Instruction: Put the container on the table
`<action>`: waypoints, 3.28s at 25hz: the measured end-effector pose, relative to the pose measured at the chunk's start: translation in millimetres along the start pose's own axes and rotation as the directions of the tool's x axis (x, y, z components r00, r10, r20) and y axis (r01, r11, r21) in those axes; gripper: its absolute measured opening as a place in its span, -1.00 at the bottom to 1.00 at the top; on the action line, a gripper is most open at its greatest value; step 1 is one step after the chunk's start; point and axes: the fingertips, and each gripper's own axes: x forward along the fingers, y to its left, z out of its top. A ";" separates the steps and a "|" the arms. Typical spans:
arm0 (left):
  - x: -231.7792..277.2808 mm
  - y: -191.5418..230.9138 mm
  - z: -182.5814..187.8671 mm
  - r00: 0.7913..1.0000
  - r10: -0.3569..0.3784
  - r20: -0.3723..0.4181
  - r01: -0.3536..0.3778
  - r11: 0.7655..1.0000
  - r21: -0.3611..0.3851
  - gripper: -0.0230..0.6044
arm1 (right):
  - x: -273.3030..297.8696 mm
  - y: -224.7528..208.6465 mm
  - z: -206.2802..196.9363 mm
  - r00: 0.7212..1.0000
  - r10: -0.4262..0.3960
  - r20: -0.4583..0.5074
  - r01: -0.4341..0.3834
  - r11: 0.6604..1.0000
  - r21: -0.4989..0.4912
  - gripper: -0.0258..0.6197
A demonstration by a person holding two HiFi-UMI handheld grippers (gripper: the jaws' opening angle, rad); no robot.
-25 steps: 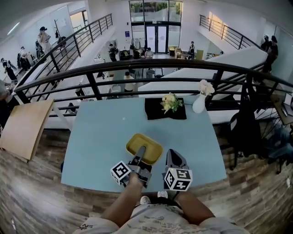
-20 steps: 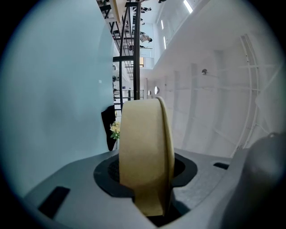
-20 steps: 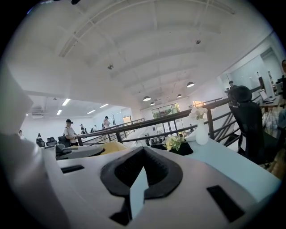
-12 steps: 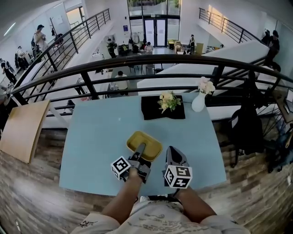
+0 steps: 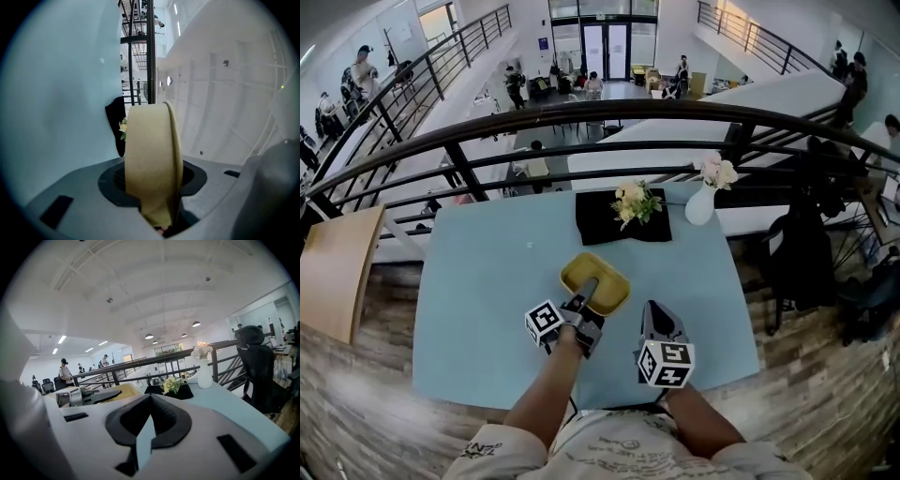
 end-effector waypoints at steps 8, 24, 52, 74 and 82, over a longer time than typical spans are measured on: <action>44.1 64.3 16.4 0.987 0.117 -0.113 -0.105 0.989 0.107 -0.37 | 21.9 -25.8 -15.0 0.997 -0.043 -0.058 0.043 0.999 0.000 -0.91; 54.0 127.0 12.5 0.950 0.218 -0.225 -0.188 0.971 0.148 -0.36 | 36.3 -47.0 -39.9 0.988 -0.081 -0.131 0.083 0.997 0.009 -0.91; -13.6 163.2 56.6 0.698 0.715 -0.030 -0.553 0.566 0.612 0.09 | 27.6 -25.0 -37.1 0.990 -0.040 -0.139 0.049 0.997 0.063 -0.91; -77.6 50.3 65.3 0.762 0.599 0.246 -0.522 0.342 0.781 -0.90 | 20.8 42.7 -29.2 0.991 0.084 -0.105 -0.082 0.996 0.024 -0.91; -95.4 -38.2 53.4 0.854 0.409 0.321 -0.429 0.204 0.880 -0.91 | 19.9 87.5 -20.0 0.983 0.174 -0.066 -0.176 0.984 -0.038 -0.92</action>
